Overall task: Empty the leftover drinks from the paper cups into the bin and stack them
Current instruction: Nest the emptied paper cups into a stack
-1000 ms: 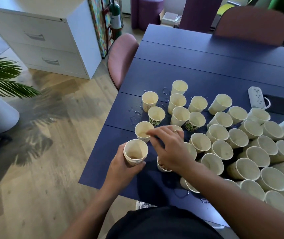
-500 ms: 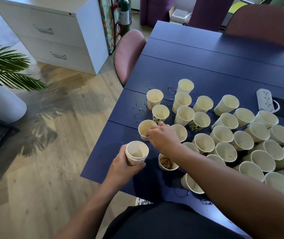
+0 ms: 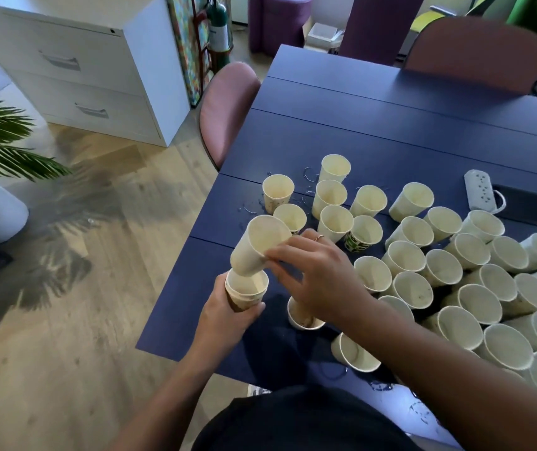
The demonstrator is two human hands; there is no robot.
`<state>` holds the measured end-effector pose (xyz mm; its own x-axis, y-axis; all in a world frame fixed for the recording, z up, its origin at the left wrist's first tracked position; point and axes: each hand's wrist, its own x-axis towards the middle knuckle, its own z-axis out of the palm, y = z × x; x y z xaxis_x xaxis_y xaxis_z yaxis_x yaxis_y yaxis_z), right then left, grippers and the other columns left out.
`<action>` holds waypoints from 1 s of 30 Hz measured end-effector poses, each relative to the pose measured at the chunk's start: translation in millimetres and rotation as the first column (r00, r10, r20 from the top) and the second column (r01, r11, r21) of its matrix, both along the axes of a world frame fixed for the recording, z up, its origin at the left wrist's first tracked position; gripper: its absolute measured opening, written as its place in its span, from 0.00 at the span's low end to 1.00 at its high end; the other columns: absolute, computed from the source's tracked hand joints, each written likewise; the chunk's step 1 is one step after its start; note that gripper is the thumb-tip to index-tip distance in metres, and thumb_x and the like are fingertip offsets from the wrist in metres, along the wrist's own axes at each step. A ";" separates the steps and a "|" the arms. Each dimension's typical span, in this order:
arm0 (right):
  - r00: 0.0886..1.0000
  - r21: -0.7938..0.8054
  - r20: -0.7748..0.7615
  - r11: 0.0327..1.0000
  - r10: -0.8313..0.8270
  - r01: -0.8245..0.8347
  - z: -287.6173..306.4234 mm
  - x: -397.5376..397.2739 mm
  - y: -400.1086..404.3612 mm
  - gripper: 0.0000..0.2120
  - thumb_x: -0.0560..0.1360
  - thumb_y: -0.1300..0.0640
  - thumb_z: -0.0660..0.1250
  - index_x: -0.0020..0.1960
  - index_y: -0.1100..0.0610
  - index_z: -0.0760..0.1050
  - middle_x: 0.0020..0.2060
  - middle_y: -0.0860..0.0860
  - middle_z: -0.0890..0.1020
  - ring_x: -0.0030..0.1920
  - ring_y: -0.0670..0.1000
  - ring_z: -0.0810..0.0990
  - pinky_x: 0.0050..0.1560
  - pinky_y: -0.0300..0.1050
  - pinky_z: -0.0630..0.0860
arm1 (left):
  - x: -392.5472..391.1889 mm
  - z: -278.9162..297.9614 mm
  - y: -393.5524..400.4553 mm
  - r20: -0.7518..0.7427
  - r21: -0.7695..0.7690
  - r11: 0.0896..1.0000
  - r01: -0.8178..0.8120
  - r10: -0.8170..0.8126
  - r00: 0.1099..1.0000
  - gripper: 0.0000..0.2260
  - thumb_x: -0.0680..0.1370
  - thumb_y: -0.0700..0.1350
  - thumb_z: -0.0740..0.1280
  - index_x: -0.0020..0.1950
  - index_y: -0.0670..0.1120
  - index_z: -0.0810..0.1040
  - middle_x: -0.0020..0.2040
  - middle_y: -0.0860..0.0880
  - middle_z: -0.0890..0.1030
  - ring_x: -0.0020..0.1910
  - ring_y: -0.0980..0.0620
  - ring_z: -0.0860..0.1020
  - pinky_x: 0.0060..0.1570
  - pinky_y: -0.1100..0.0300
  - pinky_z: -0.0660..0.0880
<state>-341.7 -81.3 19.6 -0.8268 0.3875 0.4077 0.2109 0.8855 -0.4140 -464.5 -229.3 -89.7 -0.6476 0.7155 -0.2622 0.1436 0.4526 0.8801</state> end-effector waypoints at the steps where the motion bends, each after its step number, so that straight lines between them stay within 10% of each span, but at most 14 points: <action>1: 1.000 0.008 0.021 1.000 0.008 -0.009 -0.9 3.6 -1.4 0.08 0.78 0.53 0.68 0.52 0.54 0.83 0.45 0.49 0.84 0.42 0.53 0.76 0.43 0.50 0.75 | 0.7 1.3 3.0 -0.007 0.013 1.000 -0.002 0.002 1.000 0.29 0.70 0.50 0.80 0.65 0.59 0.68 0.55 0.59 0.79 0.54 0.56 0.79 0.52 0.52 0.80; 12: 0.968 -0.069 0.224 0.993 0.113 -0.100 -31.9 17.5 -9.4 0.12 0.73 0.62 0.68 0.54 0.53 0.83 0.44 0.49 0.83 0.42 0.57 0.76 0.42 0.54 0.76 | 10.4 15.5 18.0 -0.081 0.061 0.995 0.077 -0.072 0.994 0.31 0.69 0.46 0.80 0.67 0.55 0.69 0.56 0.57 0.80 0.53 0.55 0.79 0.45 0.66 0.73; 18: 0.963 -0.139 0.265 0.987 -0.046 0.086 -17.5 28.1 -9.8 0.16 0.80 0.46 0.64 0.64 0.50 0.76 0.55 0.47 0.82 0.52 0.53 0.78 0.52 0.48 0.74 | 7.4 11.9 14.1 -0.090 0.058 0.996 0.063 -0.057 0.994 0.30 0.69 0.47 0.81 0.66 0.57 0.69 0.58 0.58 0.79 0.55 0.55 0.79 0.49 0.61 0.75; 24: 0.796 0.027 0.600 0.996 -0.081 0.081 -19.5 44.0 -6.1 0.21 0.73 0.34 0.65 0.53 0.50 0.74 0.50 0.47 0.82 0.53 0.55 0.76 0.53 0.49 0.67 | 4.6 4.9 3.9 -0.070 0.032 0.999 0.037 -0.034 0.997 0.28 0.70 0.47 0.80 0.63 0.55 0.70 0.57 0.58 0.79 0.56 0.54 0.78 0.50 0.59 0.74; 30: 0.718 0.056 0.695 0.998 -0.045 0.009 -44.1 48.6 -8.4 0.15 0.73 0.42 0.68 0.52 0.51 0.75 0.51 0.48 0.82 0.52 0.56 0.75 0.51 0.50 0.66 | 6.0 2.1 -1.1 -0.032 0.025 0.999 0.028 -0.027 0.999 0.27 0.70 0.47 0.80 0.64 0.56 0.70 0.58 0.61 0.78 0.57 0.58 0.77 0.54 0.58 0.75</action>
